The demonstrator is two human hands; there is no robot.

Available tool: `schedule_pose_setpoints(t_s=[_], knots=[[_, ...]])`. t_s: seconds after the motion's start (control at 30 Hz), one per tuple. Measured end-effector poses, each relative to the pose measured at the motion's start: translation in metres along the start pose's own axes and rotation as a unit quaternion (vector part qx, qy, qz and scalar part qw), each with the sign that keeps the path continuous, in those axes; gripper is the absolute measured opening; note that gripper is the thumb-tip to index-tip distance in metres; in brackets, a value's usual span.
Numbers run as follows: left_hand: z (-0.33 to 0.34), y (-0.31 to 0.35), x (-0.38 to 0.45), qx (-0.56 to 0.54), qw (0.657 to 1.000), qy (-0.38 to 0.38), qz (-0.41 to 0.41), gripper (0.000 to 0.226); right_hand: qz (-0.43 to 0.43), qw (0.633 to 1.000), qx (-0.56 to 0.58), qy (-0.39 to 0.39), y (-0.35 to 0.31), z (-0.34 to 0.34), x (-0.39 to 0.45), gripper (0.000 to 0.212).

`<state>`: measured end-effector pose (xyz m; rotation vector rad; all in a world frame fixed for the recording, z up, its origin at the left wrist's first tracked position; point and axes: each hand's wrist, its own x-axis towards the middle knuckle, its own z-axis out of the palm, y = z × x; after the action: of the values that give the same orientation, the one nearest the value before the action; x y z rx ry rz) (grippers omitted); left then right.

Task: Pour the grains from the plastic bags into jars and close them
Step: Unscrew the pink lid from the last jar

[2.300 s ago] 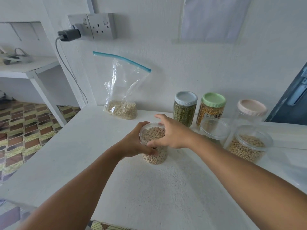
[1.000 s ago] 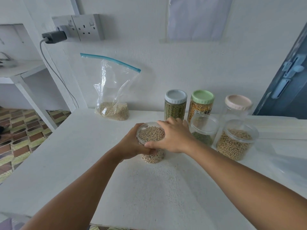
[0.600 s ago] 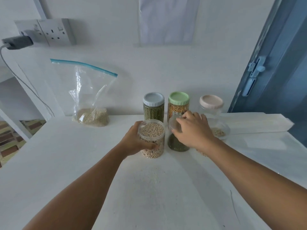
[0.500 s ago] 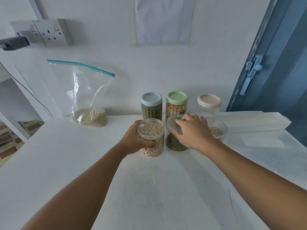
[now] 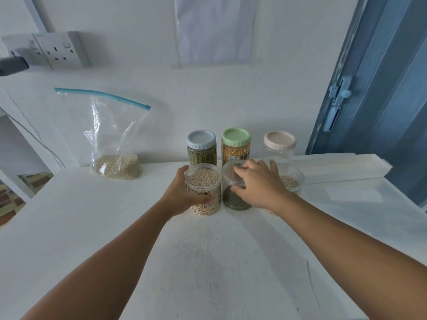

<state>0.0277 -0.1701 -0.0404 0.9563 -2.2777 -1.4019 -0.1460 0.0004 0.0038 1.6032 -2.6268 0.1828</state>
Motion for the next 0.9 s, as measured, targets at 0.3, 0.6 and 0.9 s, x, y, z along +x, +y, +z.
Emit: schedule_pose_setpoints(t_s=[0.3, 0.6, 0.9], knots=[[0.026, 0.044, -0.027, 0.289, 0.906, 0.155, 0.268, 0.082, 0.119, 0.991, 0.043, 0.04, 0.065, -0.014, -0.026, 0.063], [0.064, 0.107, 0.011, 0.451, 0.862, -0.024, 0.232, 0.038, 0.14, 0.984, 0.113, -0.014, 0.08, -0.01, -0.04, 0.063], [0.065, 0.105, 0.02, 0.44, 0.868, -0.027, 0.227, 0.042, 0.131, 0.977, 0.168, -0.016, 0.084, -0.012, -0.062, 0.064]])
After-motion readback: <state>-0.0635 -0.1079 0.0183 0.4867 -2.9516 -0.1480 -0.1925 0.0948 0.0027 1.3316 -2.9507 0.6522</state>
